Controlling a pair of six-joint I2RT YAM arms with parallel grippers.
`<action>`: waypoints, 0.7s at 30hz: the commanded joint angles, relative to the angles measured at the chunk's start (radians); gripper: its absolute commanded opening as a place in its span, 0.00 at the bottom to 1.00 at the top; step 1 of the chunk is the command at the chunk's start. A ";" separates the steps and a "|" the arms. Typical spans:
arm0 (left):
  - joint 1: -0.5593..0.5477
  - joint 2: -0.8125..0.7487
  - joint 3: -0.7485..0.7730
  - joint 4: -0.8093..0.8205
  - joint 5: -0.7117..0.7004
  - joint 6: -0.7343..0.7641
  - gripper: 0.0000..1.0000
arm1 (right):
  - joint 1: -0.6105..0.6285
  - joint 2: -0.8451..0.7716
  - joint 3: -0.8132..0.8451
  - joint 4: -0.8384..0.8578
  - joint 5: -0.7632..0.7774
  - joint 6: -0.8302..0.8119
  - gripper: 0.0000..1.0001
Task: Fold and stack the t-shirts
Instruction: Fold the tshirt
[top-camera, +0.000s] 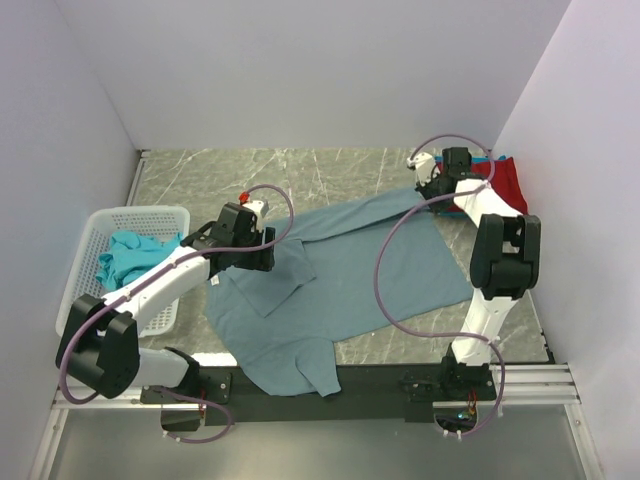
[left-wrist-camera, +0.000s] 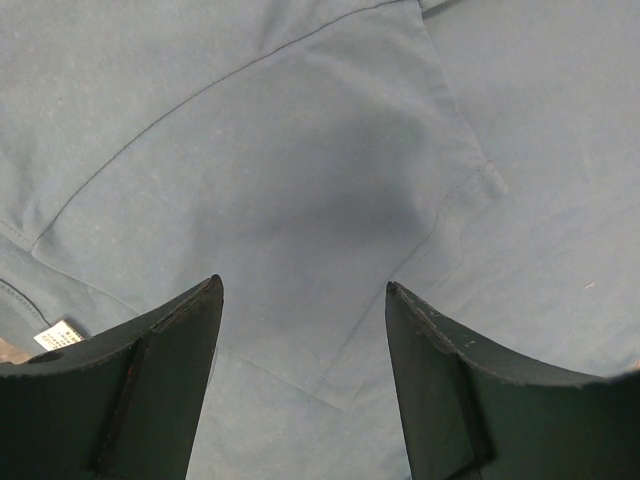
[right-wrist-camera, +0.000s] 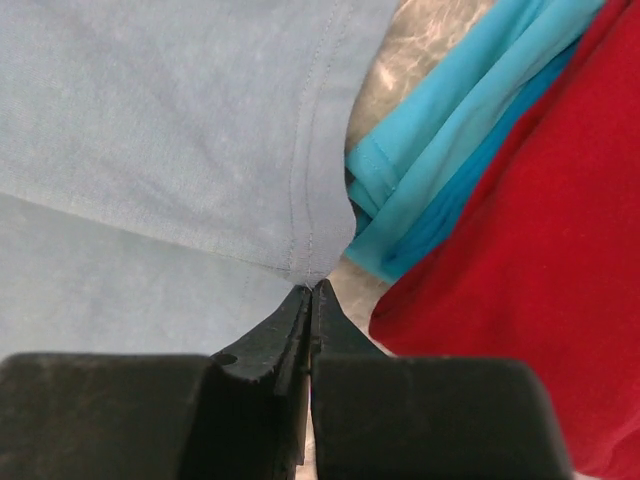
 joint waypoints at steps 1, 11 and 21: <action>0.001 -0.003 0.009 0.018 0.017 0.019 0.71 | 0.007 -0.047 -0.098 0.110 0.083 -0.095 0.02; 0.001 -0.012 0.011 0.018 0.000 0.017 0.71 | -0.005 -0.038 -0.150 0.118 0.196 -0.115 0.40; 0.010 -0.121 -0.003 0.050 -0.063 0.005 0.71 | 0.007 0.032 0.185 -0.141 -0.096 0.081 0.42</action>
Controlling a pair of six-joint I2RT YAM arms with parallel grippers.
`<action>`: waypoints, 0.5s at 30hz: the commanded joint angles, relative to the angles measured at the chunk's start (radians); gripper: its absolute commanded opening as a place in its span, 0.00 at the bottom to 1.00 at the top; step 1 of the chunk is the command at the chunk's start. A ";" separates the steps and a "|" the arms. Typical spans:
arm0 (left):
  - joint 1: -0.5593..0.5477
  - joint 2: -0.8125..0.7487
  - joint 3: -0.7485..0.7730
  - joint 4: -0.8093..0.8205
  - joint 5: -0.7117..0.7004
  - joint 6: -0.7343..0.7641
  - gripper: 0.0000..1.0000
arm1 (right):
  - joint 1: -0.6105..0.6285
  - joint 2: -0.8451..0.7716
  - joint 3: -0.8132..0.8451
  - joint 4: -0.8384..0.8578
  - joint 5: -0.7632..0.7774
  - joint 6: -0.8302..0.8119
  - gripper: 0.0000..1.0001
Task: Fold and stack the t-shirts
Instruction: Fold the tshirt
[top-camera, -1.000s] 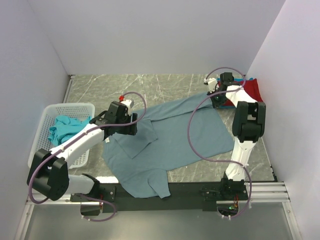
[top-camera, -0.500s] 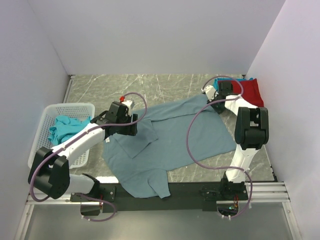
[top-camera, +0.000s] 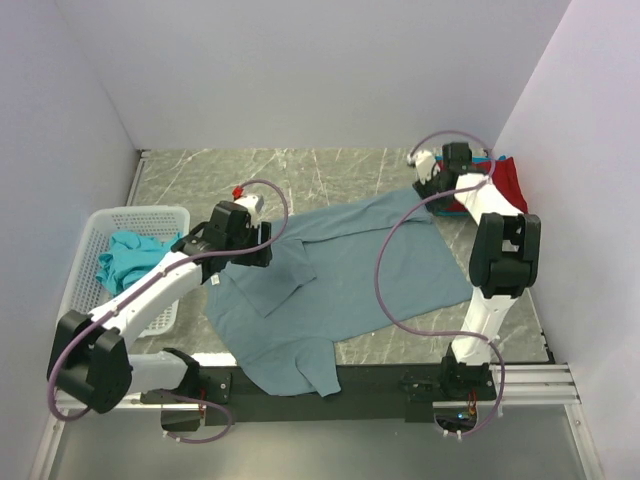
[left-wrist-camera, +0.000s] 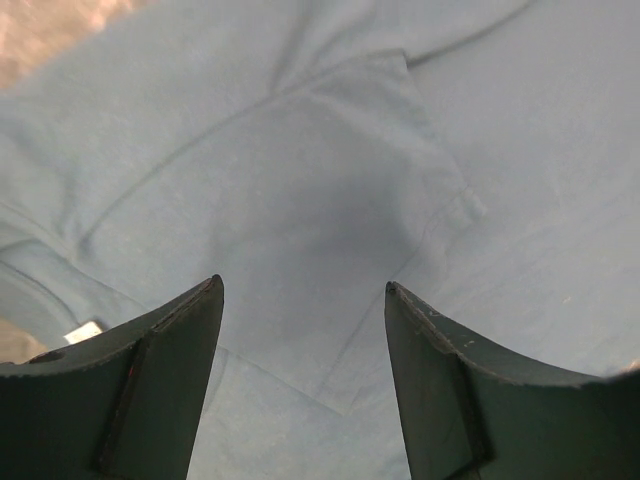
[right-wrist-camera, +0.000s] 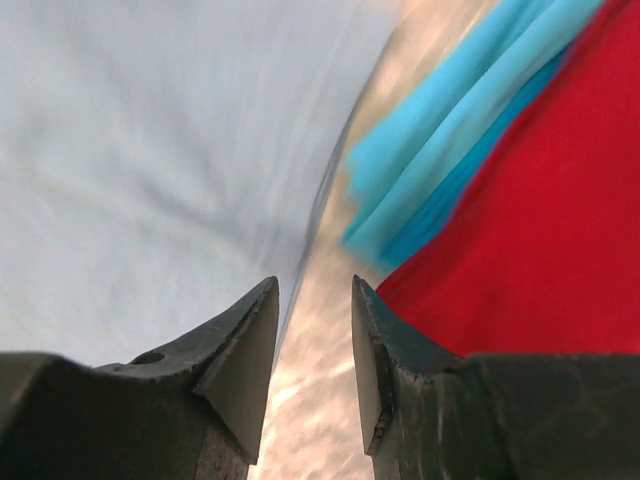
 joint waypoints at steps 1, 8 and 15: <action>0.007 -0.053 -0.006 0.041 -0.047 0.004 0.71 | 0.010 0.088 0.203 -0.100 -0.118 0.121 0.42; 0.010 -0.040 -0.011 0.033 -0.061 0.018 0.71 | 0.020 0.248 0.414 -0.156 -0.108 0.118 0.38; 0.013 0.000 0.001 0.024 -0.044 0.025 0.70 | 0.033 0.393 0.590 -0.199 -0.066 0.178 0.37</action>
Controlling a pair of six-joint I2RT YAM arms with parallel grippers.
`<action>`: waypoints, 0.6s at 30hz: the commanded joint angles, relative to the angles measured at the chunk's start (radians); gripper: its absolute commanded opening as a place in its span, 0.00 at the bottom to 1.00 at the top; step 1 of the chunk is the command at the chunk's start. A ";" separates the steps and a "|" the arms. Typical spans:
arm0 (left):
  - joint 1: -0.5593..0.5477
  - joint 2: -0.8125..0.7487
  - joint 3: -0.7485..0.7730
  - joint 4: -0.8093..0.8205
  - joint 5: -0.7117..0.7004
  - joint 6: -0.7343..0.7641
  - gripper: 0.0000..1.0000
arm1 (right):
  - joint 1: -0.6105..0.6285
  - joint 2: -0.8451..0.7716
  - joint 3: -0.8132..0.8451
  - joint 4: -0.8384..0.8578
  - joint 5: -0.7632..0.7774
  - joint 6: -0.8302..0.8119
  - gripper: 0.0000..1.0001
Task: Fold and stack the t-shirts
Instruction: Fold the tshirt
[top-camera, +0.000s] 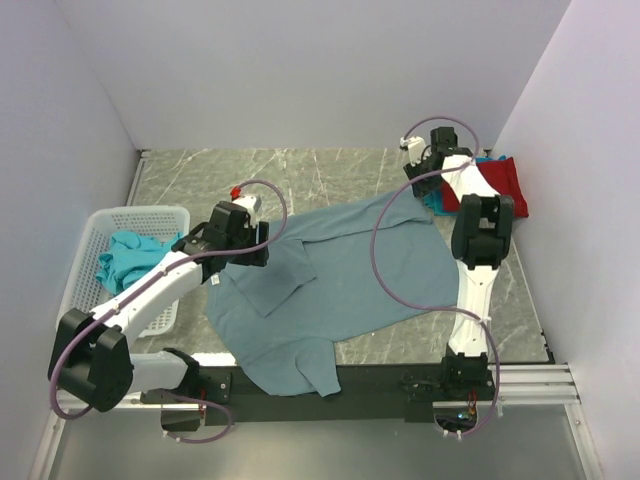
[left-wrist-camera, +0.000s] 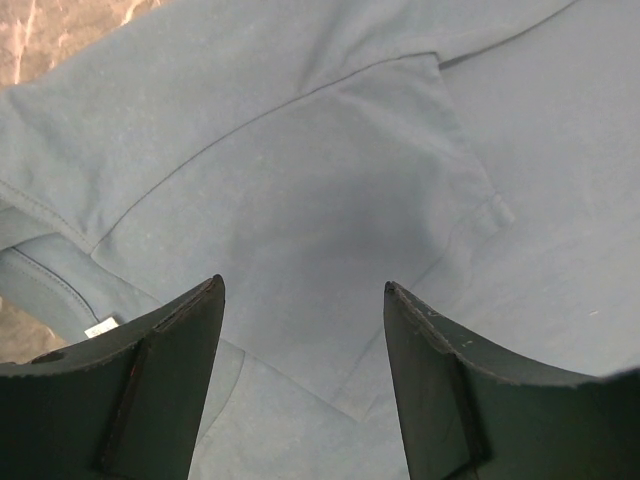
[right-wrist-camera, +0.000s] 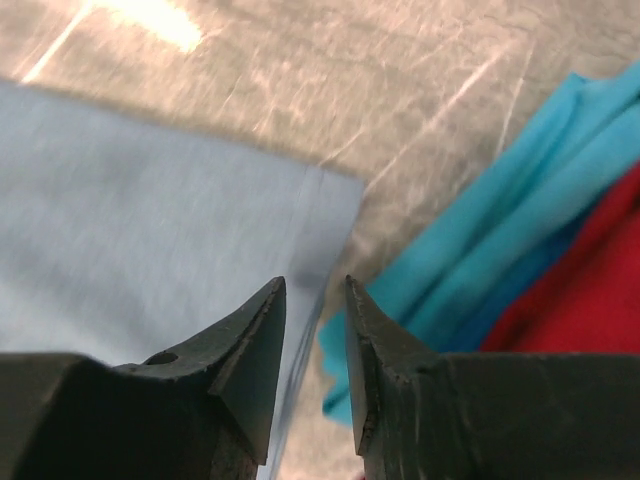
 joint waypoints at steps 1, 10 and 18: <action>0.004 0.003 0.007 0.014 -0.002 0.021 0.70 | 0.010 0.044 0.095 -0.035 0.022 0.055 0.37; 0.006 0.028 0.019 0.010 0.016 0.026 0.69 | 0.035 0.116 0.179 -0.070 0.082 0.092 0.47; 0.006 0.023 0.010 0.010 0.013 0.024 0.69 | 0.037 0.204 0.317 -0.170 0.105 0.089 0.43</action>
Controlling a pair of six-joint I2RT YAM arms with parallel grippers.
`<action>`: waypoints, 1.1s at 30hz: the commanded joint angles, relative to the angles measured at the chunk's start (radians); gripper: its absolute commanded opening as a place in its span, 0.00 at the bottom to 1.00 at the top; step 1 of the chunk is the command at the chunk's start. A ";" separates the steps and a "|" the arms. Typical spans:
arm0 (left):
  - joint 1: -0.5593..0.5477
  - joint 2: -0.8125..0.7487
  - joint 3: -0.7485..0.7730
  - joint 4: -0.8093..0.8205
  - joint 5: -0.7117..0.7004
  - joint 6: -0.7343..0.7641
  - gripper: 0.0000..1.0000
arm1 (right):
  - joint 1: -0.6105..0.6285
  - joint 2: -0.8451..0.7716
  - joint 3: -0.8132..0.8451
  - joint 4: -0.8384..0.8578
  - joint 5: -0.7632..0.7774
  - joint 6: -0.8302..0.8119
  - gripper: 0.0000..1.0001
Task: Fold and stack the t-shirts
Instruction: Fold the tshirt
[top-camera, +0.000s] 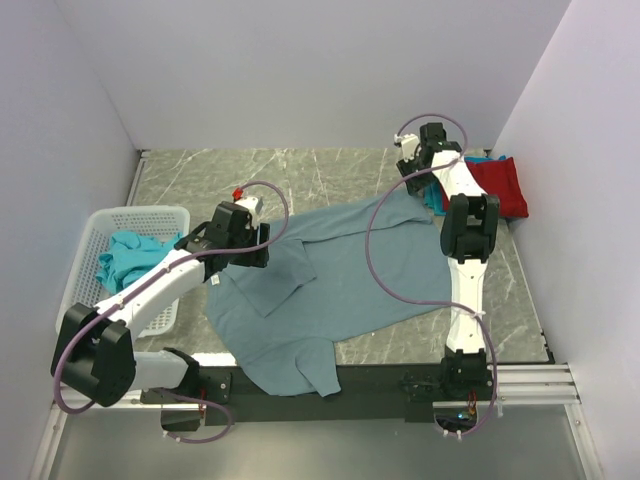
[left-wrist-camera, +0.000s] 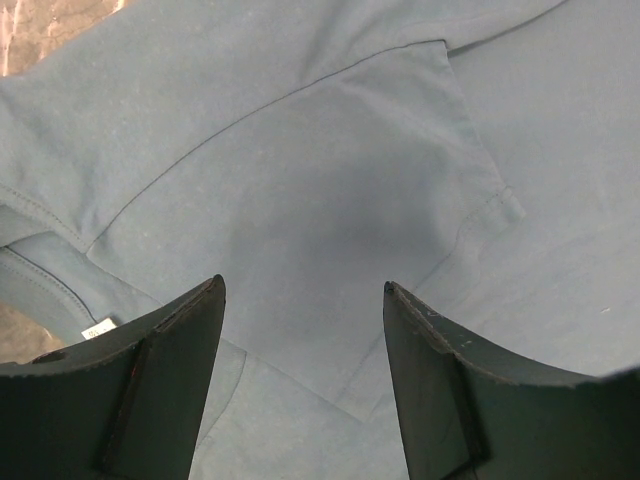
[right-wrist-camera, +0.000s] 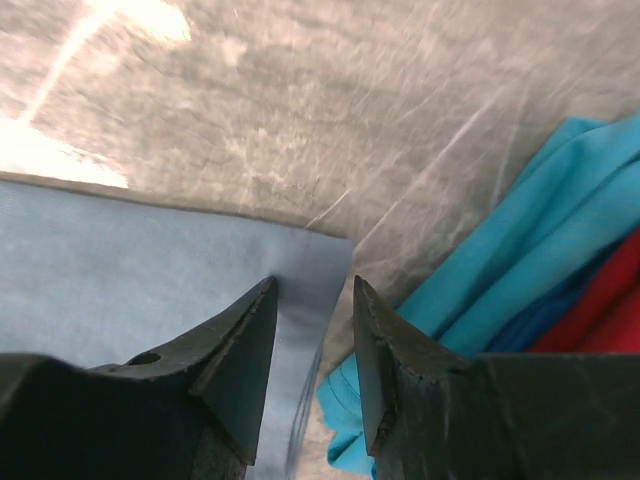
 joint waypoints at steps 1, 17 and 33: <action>0.003 -0.007 0.010 0.010 0.005 0.015 0.69 | 0.004 0.041 0.069 -0.084 0.028 0.011 0.44; 0.003 0.028 0.014 0.010 0.013 0.010 0.69 | 0.011 -0.042 -0.024 0.043 0.083 0.000 0.07; 0.026 0.142 0.047 0.015 -0.056 -0.063 0.67 | 0.109 -0.014 -0.031 0.439 0.286 0.003 0.00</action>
